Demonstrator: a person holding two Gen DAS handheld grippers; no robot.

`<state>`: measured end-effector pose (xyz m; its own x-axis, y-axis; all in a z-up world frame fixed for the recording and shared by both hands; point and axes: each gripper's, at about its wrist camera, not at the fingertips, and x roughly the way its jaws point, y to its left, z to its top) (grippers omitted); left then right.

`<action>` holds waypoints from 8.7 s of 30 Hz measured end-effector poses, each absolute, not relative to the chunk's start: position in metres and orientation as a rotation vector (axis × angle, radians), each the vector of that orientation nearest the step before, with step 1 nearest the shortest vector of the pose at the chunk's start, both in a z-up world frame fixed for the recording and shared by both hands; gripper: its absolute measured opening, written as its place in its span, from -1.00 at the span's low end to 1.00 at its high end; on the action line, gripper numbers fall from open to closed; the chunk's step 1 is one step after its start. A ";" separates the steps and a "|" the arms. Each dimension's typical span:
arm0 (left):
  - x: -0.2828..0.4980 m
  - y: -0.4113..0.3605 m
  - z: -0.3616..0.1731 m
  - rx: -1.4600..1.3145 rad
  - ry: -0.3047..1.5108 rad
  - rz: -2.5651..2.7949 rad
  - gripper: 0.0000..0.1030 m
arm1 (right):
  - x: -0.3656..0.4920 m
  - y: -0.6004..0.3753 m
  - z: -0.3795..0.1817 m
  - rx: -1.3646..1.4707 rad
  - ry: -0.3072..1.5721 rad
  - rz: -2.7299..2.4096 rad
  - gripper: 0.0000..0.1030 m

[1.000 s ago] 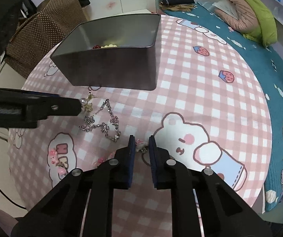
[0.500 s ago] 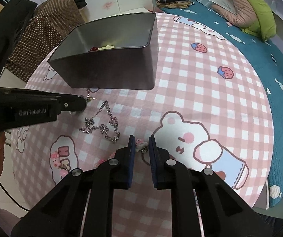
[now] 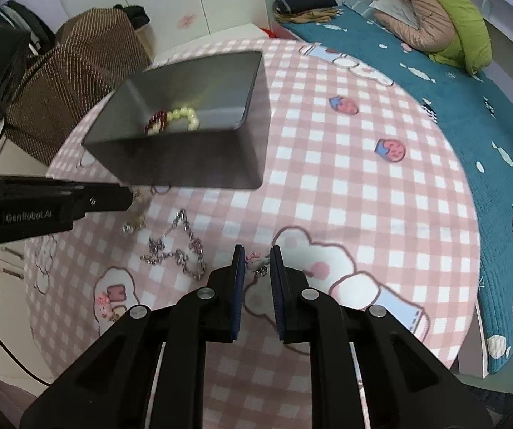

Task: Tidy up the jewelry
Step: 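Carry the pearl earring and pink charm over the grey tray with both tools, then open the left tool over the tray while the right tool opens too, then move both open tools from the tray toward the silver chains, then grasp a silver chain with the left tool while the right tool grasps another chain, then carry the chains into the grey tray and open both tools, then move both tools to the small pink charms and close on them, then lift the pink bear charm with the left tool while the right tool lifts a pink charm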

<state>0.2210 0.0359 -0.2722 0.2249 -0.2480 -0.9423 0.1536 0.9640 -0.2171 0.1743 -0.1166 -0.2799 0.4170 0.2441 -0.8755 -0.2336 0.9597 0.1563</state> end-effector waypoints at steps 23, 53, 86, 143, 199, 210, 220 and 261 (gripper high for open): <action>0.224 0.051 -0.203 -0.182 1.140 -0.331 -0.80 | 0.211 -0.101 -0.215 0.034 0.924 0.379 -0.75; 0.226 0.044 -0.219 -0.131 1.194 -0.312 -0.46 | 0.209 -0.127 -0.231 0.044 0.990 0.248 -0.40; 0.209 0.039 -0.298 -0.063 1.370 -0.284 -0.78 | 0.173 -0.107 -0.281 -0.002 1.147 0.311 -0.31; 0.210 0.038 -0.180 -0.154 1.089 -0.331 -0.78 | 0.195 -0.088 -0.180 0.030 0.830 0.320 -0.94; 0.166 0.079 -0.232 -0.179 1.292 -0.166 0.06 | 0.178 -0.123 -0.230 0.031 0.996 0.189 -0.33; 0.151 0.072 -0.257 -0.166 1.367 -0.178 0.11 | 0.152 -0.108 -0.271 0.030 1.122 0.269 -0.33; 0.144 0.080 -0.268 -0.224 1.395 -0.196 0.11 | 0.147 -0.092 -0.288 0.034 1.174 0.344 -0.68; 0.147 0.058 -0.297 -0.246 1.558 -0.138 -0.21 | 0.151 -0.111 -0.278 0.037 1.151 0.311 -0.98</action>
